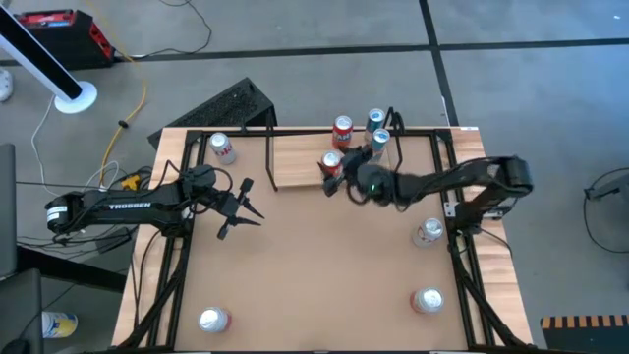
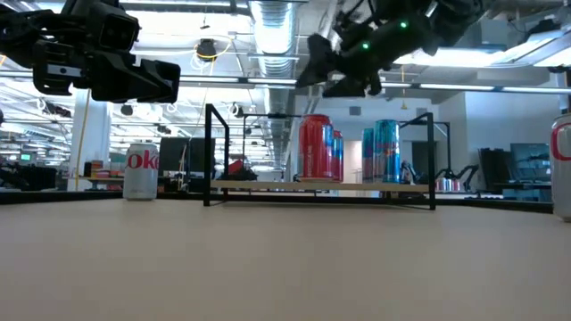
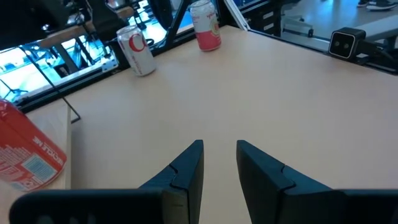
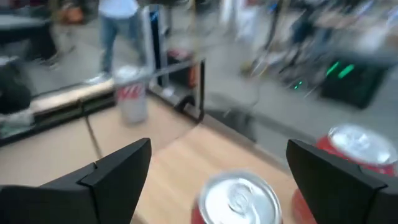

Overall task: Place canned beverage on shelf
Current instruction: Put the orange soda can on the shelf aligned with the other orange soda can on the shelf

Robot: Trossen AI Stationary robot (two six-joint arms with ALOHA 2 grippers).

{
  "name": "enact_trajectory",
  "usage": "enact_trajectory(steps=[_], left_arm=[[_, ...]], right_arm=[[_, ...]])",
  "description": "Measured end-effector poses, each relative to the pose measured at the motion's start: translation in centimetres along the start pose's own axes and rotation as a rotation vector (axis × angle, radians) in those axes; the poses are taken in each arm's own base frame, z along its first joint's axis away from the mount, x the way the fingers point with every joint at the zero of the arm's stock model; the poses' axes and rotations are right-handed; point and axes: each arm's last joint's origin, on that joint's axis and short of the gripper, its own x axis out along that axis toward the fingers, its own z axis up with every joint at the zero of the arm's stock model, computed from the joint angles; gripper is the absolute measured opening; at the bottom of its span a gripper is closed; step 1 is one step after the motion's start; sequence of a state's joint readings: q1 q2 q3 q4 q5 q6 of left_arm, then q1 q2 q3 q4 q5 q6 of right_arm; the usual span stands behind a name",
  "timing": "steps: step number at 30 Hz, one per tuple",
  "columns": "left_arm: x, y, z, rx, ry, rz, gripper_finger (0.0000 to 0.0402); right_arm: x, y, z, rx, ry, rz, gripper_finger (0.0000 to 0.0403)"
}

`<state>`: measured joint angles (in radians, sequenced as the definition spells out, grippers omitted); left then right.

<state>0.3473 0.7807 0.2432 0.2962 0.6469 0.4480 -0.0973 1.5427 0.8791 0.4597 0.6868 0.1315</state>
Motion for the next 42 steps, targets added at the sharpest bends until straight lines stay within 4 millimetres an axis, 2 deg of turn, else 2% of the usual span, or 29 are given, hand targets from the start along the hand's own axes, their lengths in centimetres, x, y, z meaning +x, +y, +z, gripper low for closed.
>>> enact_trajectory(steps=[5,11,20,27,30,34,40,42], left_arm=[[0.0,0.0,0.0,0.002,-0.003,0.000,0.0085],[0.0,0.0,0.1,0.001,-0.007,0.001,0.0085],[0.0,0.0,0.0,0.004,-0.005,0.001,0.0085],[0.0,0.0,0.1,0.008,-0.005,0.001,0.0085],[0.0,0.0,0.1,0.008,-0.005,0.003,0.0085],[0.0,0.0,0.1,0.008,-0.004,0.004,0.0085],[0.0,0.0,0.0,0.007,-0.003,0.005,0.0085],[0.0,0.0,0.0,0.007,-0.002,0.005,0.0085]], right_arm=[[1.0,-3.3,0.3,0.021,0.136,0.094,0.0399],[2.0,-4.3,0.1,0.001,0.159,0.187,0.0399],[1.9,-4.4,-0.4,-0.048,0.206,0.192,0.0399],[2.7,-3.8,-1.5,-0.057,0.227,0.193,0.0399],[3.1,-3.7,-2.7,-0.073,0.268,0.182,0.0396],[3.2,-3.6,-2.5,-0.048,0.239,0.163,0.0377],[2.7,-2.9,-2.7,-0.035,0.235,0.072,0.0320],[2.4,-2.5,-2.8,-0.021,0.234,0.043,0.0317]])
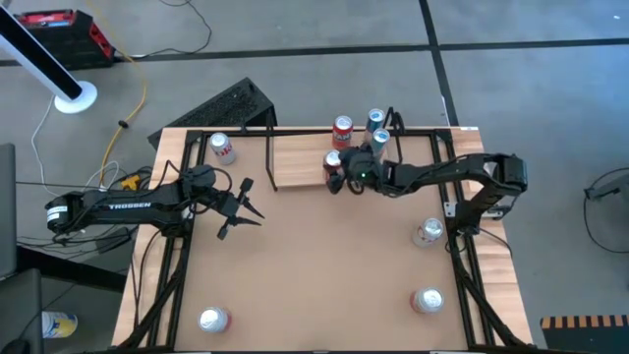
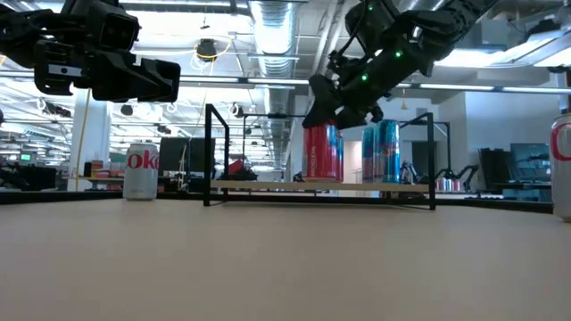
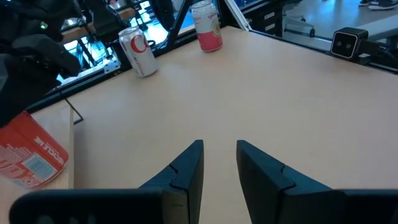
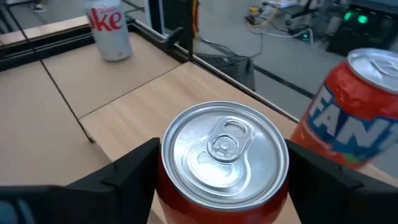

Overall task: Place canned beverage on shelf
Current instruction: Put the orange soda can on the shelf aligned with the other orange soda can on the shelf

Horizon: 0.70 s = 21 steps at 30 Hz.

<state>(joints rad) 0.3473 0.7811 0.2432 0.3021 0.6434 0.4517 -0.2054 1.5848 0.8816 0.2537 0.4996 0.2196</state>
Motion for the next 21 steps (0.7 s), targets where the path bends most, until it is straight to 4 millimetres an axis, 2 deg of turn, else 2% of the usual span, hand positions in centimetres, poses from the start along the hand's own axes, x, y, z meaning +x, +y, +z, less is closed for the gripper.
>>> enact_trajectory(steps=[7,14,21], left_arm=[[0.0,0.0,0.0,0.000,0.000,0.000,0.0085],[0.0,0.0,0.0,0.000,-0.001,0.000,0.0085],[0.0,0.0,0.0,-0.007,-0.003,-0.002,0.0085]], right_arm=[[-1.5,2.2,0.7,0.155,-0.036,-0.149,0.0317],[-2.3,3.4,1.4,0.292,-0.065,-0.261,0.0317],[-0.3,3.9,0.9,0.266,-0.014,-0.377,0.0317]])
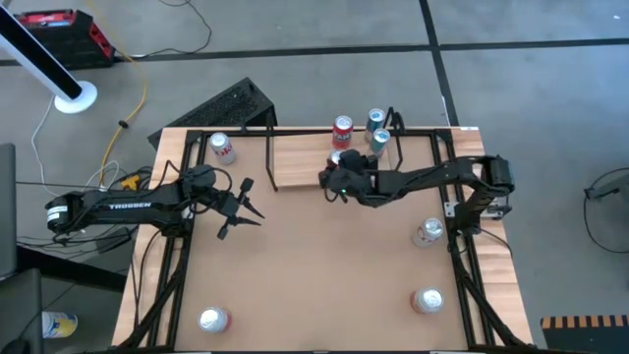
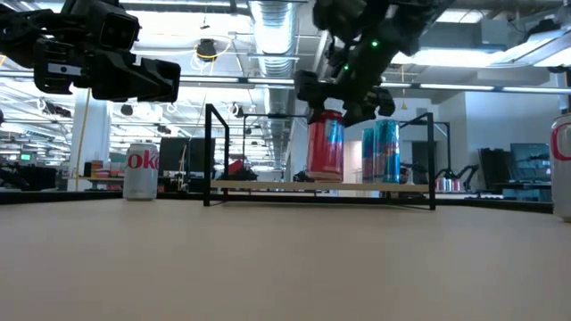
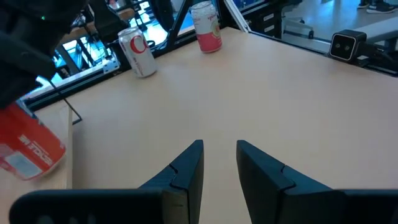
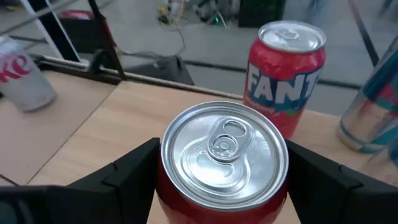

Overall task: Place canned beverage on shelf
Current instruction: Put the orange soda can on the shelf aligned with the other orange soda can on the shelf

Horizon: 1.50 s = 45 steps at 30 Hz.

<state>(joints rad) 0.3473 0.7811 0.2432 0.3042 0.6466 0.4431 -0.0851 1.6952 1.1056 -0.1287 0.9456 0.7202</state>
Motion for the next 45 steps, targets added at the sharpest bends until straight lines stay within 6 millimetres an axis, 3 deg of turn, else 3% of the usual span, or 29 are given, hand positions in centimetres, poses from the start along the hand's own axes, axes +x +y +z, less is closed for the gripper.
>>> enact_trajectory(steps=[12,20,38,45], left_arm=[[0.0,0.0,0.0,-0.003,0.001,-0.003,0.0085],[0.0,0.0,-0.1,-0.004,0.005,-0.005,0.0085],[0.0,0.0,-0.1,-0.006,0.004,-0.004,0.0085],[0.0,0.0,-0.1,-0.006,0.004,-0.004,0.0085]], right_arm=[[1.7,1.5,0.7,-0.044,0.051,-0.172,0.0317],[1.9,1.1,0.5,-0.054,0.052,-0.191,0.0389],[1.9,1.2,0.2,-0.284,0.160,-0.102,0.0388],[2.4,0.5,1.0,-0.307,0.238,-0.044,0.0388]])
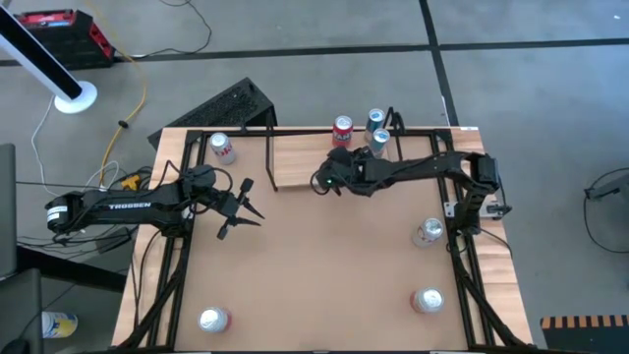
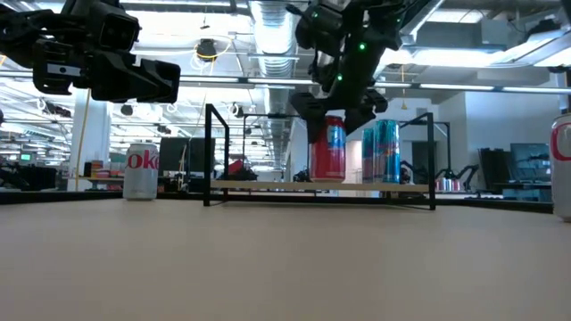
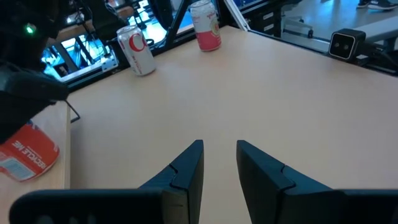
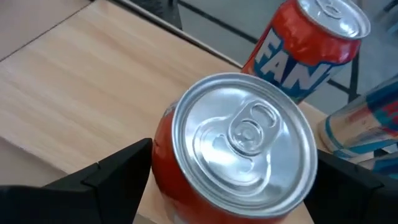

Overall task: Place canned beverage on shelf
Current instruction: Put the orange soda can on the shelf aligned with the other orange soda can on the shelf

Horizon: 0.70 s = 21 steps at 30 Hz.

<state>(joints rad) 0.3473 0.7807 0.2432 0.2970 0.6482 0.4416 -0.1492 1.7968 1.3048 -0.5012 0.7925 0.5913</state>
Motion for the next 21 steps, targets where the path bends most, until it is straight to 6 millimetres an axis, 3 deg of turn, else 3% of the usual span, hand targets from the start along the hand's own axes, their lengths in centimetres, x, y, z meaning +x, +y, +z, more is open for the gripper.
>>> enact_trajectory(steps=[4,10,21], left_arm=[[0.0,0.0,0.0,-0.001,0.000,0.000,0.0085],[0.0,0.0,0.0,-0.001,0.001,0.001,0.0085],[0.0,0.0,0.0,-0.002,0.002,0.000,0.0085]], right_arm=[[0.1,-0.4,0.4,0.002,0.021,0.028,0.0381],[0.0,-0.6,0.4,-0.005,0.039,0.035,0.0333],[0.0,-1.4,-0.3,0.215,0.022,-0.107,0.0341]])
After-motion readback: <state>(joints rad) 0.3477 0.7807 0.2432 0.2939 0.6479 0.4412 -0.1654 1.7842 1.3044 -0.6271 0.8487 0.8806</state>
